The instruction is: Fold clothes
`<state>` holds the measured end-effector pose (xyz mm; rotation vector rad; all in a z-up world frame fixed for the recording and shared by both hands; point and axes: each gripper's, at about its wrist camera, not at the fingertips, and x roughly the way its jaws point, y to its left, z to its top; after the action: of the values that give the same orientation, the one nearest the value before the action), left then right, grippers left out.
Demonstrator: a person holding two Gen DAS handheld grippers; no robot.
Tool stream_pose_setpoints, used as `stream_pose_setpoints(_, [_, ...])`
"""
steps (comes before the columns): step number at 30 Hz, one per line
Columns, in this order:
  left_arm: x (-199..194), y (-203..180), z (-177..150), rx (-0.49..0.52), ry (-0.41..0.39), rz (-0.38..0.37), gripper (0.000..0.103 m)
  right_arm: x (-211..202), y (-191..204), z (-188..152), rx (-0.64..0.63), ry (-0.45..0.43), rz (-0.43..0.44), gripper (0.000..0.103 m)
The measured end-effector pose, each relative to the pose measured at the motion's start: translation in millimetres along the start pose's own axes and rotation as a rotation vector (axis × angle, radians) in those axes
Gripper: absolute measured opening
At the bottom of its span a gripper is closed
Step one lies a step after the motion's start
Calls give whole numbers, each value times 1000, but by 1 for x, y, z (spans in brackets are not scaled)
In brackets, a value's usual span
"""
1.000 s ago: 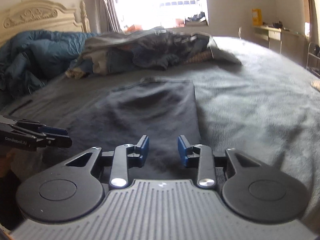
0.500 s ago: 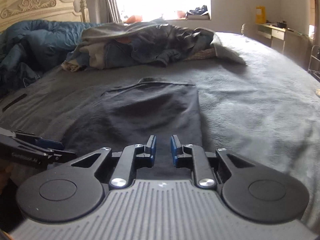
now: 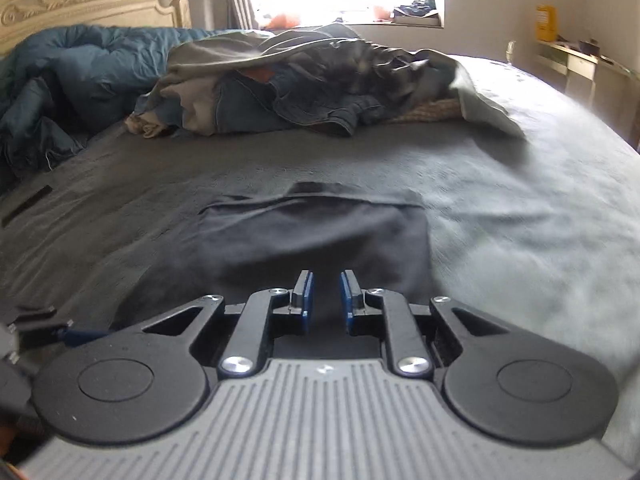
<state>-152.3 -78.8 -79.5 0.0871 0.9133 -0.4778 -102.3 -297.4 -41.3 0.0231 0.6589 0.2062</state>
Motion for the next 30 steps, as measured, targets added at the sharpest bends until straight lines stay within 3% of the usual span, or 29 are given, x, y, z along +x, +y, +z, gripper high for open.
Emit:
stream_pose_setpoints(6, [2,-1,2,15,8,6,73,47,-16,-6,3,101,-61,12])
stream_pose_setpoints(15, [3,-6,2,27,12,25,73,23,-6,16,-9,49,-23,14])
stream_pose_setpoints(21, [-1,-7,0,45,4,31,73,58,-2,24,-21,71,-29,12])
stream_pose_setpoints(24, [-17,-3,-1,64,-36,18,73,71,-17,23,53,93,-23,12])
stream_pose_setpoints(30, [-33,6,27,116,-166,-18,73,29,-24,35,84,20,50,15])
